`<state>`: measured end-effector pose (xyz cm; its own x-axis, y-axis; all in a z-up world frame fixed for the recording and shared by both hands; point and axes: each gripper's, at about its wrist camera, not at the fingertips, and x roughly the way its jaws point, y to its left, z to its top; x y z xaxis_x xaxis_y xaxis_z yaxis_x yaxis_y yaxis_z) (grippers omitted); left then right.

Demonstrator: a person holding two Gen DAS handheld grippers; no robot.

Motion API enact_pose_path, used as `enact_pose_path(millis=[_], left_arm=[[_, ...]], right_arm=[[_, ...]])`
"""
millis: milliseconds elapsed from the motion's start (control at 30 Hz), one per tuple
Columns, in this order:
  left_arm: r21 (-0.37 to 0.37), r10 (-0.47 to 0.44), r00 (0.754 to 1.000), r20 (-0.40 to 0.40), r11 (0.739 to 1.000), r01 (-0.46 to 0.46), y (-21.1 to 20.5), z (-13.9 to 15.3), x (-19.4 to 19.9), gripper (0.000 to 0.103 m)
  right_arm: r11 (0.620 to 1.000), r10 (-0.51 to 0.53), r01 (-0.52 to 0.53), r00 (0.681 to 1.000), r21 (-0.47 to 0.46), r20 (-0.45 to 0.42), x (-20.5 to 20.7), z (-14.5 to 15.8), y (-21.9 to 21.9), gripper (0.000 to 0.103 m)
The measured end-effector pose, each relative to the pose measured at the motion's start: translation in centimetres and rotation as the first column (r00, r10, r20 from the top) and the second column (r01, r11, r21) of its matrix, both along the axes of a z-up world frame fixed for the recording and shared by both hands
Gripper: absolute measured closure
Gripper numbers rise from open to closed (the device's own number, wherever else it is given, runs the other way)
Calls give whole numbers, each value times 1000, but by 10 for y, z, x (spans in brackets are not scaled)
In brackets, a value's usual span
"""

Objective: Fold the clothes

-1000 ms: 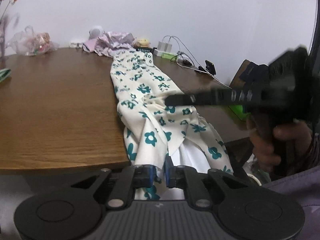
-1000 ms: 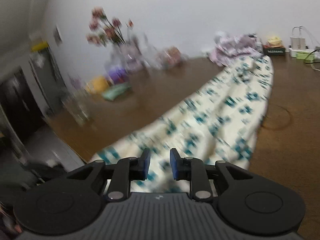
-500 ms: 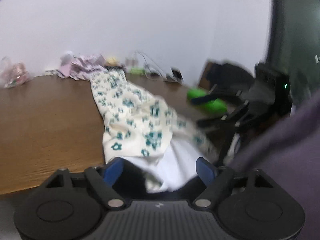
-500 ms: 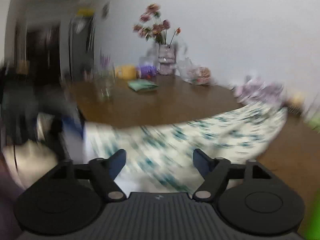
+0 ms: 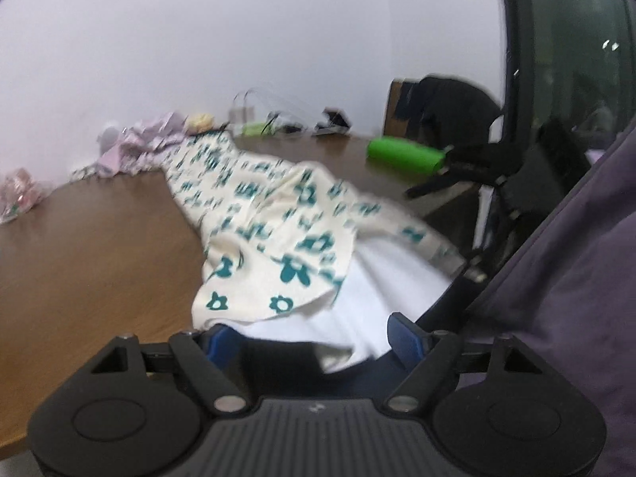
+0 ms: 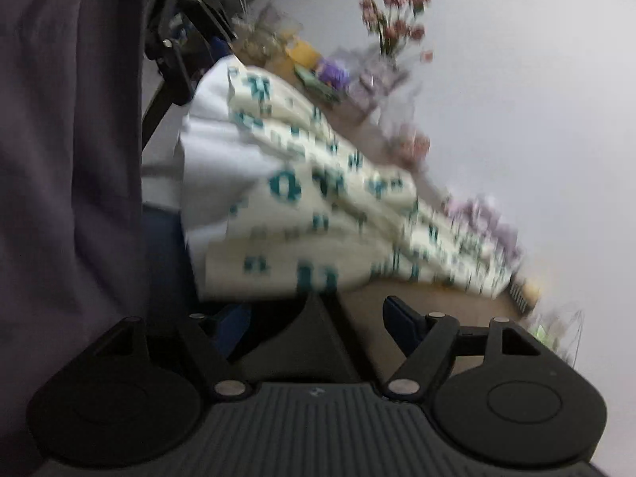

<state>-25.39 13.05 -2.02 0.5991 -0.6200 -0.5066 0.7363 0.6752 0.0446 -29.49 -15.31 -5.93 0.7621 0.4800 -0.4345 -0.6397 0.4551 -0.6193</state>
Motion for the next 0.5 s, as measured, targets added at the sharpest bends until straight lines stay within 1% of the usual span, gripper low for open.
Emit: enact_pose_path(millis=[33,167,200,267,333,400,467,500], left_arm=[[-10,-12,1000,12,1000,12,-1,2,-1,26],[20,-64,994,93,998,62,-13,6,-2,25],[43,-90,988,122,995,85,-19,7,-3,25],[134,-186,963,195,978,161,-33,6,-10,24],[214,-270,935,228,951,223,-44,1,-11,24],[270,-313,925,217,930,251,-52,-8,-5,24],[322,-350,913,208,906,274,-60,-18,1,24],[343,-361,907,218,898,275,-62,-22,2,24]], right_arm=[[1000,19,-20,1000,16,19,1,2,3,28],[995,82,-84,996,47,43,10,4,11,29],[994,94,-96,995,52,41,13,5,12,30],[990,121,-122,992,64,30,19,7,16,33],[986,146,-147,989,79,10,25,11,20,37],[982,168,-166,986,87,-16,30,14,23,37],[980,183,-178,982,86,-48,36,14,26,44],[979,190,-184,980,86,-64,39,15,28,48]])
